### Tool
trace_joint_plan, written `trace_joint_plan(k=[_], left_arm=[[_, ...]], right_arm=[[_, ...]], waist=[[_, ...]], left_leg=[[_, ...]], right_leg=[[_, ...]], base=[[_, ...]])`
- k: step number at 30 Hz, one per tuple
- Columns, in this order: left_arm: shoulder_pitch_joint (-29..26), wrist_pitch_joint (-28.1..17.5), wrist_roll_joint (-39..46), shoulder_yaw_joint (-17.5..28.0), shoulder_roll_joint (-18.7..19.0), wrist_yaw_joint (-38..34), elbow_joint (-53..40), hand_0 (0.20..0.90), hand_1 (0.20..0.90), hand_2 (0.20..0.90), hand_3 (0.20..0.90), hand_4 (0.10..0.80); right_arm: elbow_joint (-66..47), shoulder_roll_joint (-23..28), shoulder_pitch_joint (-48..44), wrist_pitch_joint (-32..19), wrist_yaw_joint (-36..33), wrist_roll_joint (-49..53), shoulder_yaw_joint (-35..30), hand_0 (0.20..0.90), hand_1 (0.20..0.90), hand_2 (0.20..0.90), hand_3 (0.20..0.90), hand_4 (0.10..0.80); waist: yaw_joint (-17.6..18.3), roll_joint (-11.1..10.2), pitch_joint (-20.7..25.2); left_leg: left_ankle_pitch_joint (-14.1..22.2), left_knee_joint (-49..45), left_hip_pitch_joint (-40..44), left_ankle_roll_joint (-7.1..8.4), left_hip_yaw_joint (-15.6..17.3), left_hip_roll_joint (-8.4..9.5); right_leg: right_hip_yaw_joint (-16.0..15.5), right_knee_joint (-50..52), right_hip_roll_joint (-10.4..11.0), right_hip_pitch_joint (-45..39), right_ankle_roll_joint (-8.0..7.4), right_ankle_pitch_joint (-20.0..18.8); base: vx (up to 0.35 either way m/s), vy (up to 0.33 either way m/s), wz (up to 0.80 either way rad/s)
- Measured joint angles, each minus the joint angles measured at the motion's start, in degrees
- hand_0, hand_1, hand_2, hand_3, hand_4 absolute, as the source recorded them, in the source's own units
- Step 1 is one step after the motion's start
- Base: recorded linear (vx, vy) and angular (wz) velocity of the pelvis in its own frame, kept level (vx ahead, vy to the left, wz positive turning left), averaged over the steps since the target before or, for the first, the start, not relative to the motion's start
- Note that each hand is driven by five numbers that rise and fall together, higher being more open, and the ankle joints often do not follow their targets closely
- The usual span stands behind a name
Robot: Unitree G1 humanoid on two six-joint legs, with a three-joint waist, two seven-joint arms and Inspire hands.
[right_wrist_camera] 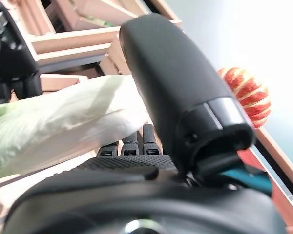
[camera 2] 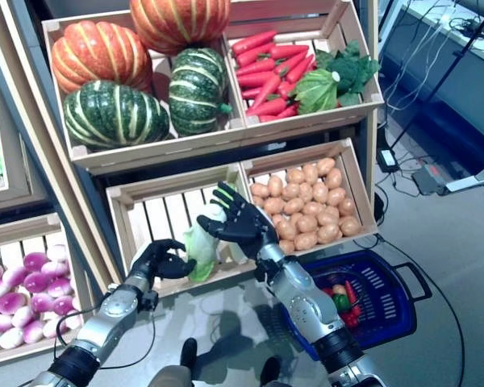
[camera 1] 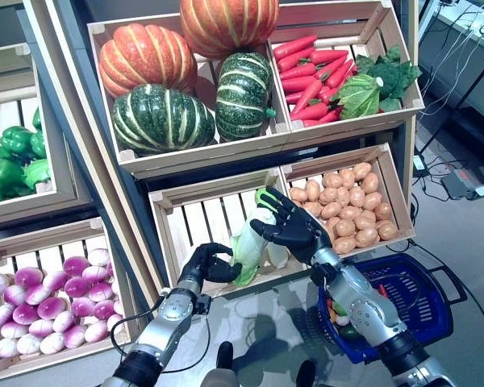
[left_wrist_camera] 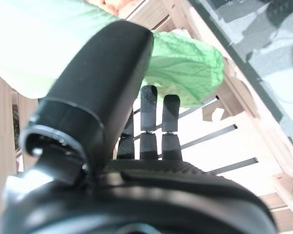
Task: Put vegetables into the basket
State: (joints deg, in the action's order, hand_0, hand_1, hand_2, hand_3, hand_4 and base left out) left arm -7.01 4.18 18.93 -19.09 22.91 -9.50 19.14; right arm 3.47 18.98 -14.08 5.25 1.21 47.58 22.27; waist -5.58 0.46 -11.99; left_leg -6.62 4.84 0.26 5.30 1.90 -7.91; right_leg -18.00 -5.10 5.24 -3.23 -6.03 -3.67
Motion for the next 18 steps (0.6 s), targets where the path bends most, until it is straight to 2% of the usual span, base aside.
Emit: trace_joint_plan(k=[9,16,17,18], left_arm=[[-0.02,0.61,-0.02,-0.75,0.0,0.45,-0.1,0.3,0.3,0.3,0.3,0.4],[-0.03,1.34,-0.04,-0.75,-0.01,0.75,-0.48,0.3,0.3,0.3,0.3,0.4],[-0.03,1.45,-0.04,-0.75,-0.01,0.81,-0.48,0.3,0.3,0.3,0.3,0.4],[-0.03,1.6,-0.04,-0.75,-0.01,0.84,-0.51,0.3,0.3,0.3,0.3,0.4]], right_arm=[[1.41,3.07,-0.01,1.01,-1.21,-16.36,1.21,0.9,0.9,0.9,0.9,0.8],[1.41,3.89,-0.01,1.92,-1.24,-16.41,1.18,0.9,0.9,0.9,0.9,0.8],[1.41,3.82,-0.01,1.92,-1.24,-16.25,1.18,0.752,0.752,0.752,0.752,0.701],[1.41,3.69,-0.01,1.92,-1.23,-16.14,1.19,0.469,0.469,0.469,0.469,0.513]], waist=[[-0.04,-0.01,0.69],[-0.04,-0.03,0.99],[-0.07,-0.03,0.99],[-0.07,-0.03,0.99]], left_leg=[[-0.01,0.07,0.0,-0.02,-0.12,0.01],[-0.02,0.07,0.02,-0.03,-0.15,0.01],[-0.02,0.07,0.02,-0.03,-0.16,0.01],[-0.03,0.07,0.02,-0.03,-0.18,0.01]], right_leg=[[-0.02,0.0,-0.01,-0.06,-0.01,0.01],[-0.02,0.0,-0.17,-0.1,-0.01,0.01],[-0.03,0.0,-0.17,-0.11,-0.01,0.01],[-0.01,-0.01,-0.17,-0.12,-0.01,0.01]], base=[[0.0,0.0,0.0],[0.0,0.0,0.0],[0.0,0.0,0.0],[0.0,0.0,0.0]])
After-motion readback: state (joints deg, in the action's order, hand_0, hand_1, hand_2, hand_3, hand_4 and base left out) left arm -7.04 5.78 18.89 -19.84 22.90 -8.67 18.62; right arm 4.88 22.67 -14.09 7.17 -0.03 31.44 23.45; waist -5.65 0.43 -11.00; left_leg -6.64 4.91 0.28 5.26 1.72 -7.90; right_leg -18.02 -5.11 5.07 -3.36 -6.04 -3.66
